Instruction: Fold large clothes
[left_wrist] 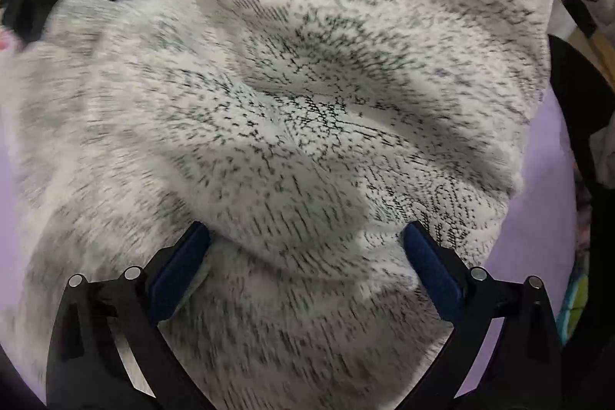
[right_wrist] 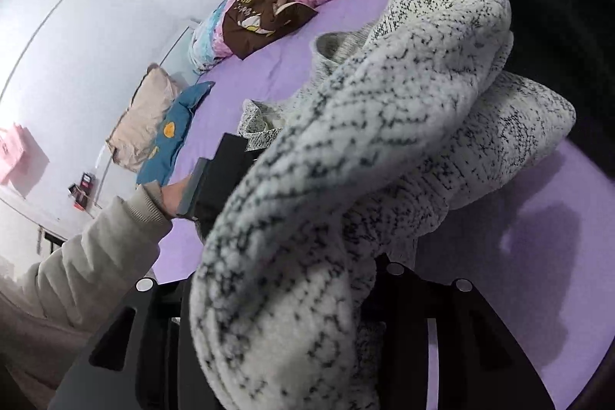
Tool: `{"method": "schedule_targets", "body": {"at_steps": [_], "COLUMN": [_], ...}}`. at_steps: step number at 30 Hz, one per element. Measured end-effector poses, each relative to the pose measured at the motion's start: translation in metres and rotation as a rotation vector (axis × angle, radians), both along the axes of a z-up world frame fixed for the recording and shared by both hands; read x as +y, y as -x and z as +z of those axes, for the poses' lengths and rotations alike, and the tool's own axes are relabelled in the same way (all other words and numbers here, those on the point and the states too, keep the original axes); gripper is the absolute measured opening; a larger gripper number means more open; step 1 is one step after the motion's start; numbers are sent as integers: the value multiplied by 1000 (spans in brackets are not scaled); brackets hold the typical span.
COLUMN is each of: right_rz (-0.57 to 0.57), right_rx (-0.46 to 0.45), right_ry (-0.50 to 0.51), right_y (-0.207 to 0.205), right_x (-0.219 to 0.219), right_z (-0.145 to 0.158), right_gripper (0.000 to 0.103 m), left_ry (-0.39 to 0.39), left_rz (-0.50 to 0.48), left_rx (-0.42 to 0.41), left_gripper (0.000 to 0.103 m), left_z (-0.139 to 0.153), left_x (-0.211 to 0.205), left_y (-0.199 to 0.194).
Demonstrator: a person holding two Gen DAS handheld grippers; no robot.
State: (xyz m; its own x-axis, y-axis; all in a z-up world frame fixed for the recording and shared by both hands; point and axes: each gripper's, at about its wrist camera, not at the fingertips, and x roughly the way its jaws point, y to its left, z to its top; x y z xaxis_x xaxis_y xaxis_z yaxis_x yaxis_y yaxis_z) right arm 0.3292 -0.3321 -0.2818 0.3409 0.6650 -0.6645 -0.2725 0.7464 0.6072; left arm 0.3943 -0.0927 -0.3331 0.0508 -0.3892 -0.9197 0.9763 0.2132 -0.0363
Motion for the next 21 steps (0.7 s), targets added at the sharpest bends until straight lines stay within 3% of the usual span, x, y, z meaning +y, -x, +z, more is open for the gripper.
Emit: {"method": "schedule_targets", "body": {"at_steps": [4,8,10,13,17,21], "right_rz": [53,122,165,241,324,322], "right_rx": [-52,-104,-124,-145,-154,-83], "right_ry": [98,199,245,328,493,745], "right_y": [2,5,5,2,-5,-18], "right_x": [37,86,112,159,238,313], "right_z": [29,59,71,82,83,54], "right_gripper": [40,40,40,40,40,40], "left_ry": [130,228,320,451,575,670], "left_rz": [190,427,590,744,865,981], "left_rx": [-80,-105,-50,39,119,198], "left_gripper": [97,97,97,97,97,97], "left_z": [46,62,62,51,40,48], "left_x": [57,116,149,193,208,247], "left_y": [33,69,86,105,99,95]}}
